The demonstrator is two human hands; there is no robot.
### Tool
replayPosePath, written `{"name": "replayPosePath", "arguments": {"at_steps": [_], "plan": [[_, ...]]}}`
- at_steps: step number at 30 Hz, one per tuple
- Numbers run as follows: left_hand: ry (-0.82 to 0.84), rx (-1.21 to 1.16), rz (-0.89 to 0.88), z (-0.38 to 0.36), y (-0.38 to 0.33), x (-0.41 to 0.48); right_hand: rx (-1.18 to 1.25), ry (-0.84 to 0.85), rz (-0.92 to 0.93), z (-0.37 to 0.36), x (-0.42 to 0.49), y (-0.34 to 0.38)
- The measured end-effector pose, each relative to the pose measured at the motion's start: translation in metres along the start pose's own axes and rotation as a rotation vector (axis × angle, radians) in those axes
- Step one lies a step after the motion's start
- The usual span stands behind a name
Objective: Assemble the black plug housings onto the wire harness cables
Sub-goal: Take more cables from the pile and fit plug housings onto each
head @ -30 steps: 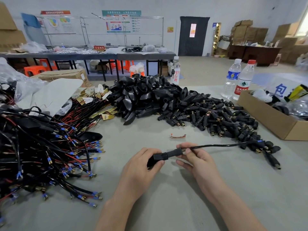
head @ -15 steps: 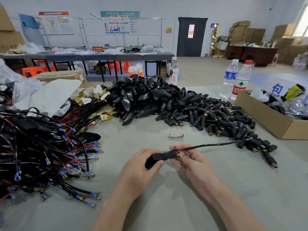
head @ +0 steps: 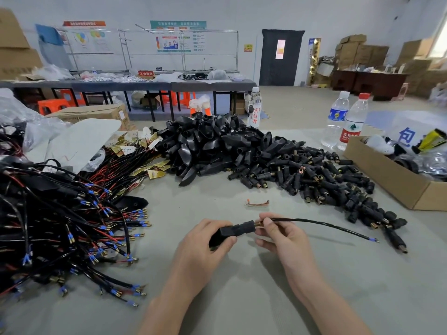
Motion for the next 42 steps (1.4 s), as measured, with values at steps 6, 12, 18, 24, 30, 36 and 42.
{"name": "replayPosePath", "arguments": {"at_steps": [6,12,18,24,30,36,42], "plan": [[0.021,0.018,-0.019,-0.002,-0.002,0.000,-0.030,-0.048,0.003,0.000,-0.001,-0.001],[0.015,0.059,-0.058,-0.002,-0.006,0.000,-0.036,-0.018,-0.014,-0.001,0.000,-0.002],[0.014,0.110,-0.057,-0.001,-0.004,-0.001,-0.031,0.019,-0.010,-0.004,-0.003,0.002],[-0.010,0.298,-0.064,-0.005,-0.001,-0.002,-0.002,0.080,-0.032,-0.015,-0.009,-0.001],[-0.052,0.309,-0.041,-0.002,0.001,-0.001,-0.019,0.145,-0.009,-0.022,-0.013,-0.001],[-0.106,0.332,0.000,0.002,0.002,0.001,-0.017,0.145,-0.006,-0.027,-0.012,-0.002],[-0.055,0.277,0.014,0.001,0.005,0.001,0.050,0.064,-0.061,-0.017,-0.004,-0.006]]}}
Point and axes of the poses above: each hand's wrist, its own x-axis towards the middle knuckle, its own z-axis out of the back of the hand, y = z × x, the point moved 10 cm from there along x, towards the middle knuckle, and after that the axes turned 10 degrees about -y, right-handed, at the moved point
